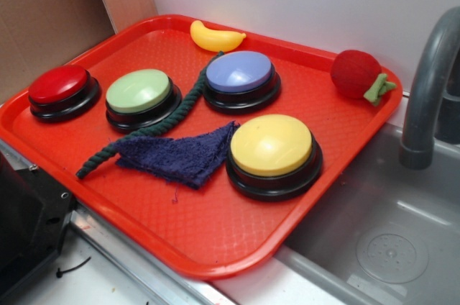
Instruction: Push the yellow button.
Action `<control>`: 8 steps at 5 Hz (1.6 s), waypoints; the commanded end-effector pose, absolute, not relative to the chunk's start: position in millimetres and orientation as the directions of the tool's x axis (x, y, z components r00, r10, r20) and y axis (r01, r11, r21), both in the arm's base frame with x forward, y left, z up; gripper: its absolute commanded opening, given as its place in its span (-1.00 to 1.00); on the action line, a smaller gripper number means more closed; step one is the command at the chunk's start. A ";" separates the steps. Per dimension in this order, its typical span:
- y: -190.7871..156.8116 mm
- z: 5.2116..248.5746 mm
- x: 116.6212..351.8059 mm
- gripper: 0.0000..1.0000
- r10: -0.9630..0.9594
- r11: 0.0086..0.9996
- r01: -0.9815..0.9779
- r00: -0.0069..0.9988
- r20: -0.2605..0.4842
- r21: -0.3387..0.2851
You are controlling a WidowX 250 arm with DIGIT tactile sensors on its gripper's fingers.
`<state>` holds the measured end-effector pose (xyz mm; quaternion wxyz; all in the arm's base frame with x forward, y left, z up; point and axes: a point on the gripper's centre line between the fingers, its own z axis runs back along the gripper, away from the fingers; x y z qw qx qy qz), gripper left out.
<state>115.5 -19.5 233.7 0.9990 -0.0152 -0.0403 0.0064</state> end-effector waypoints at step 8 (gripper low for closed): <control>-161.1 85.9 205.1 1.00 -0.716 0.695 0.719 0.694 0.077 -0.020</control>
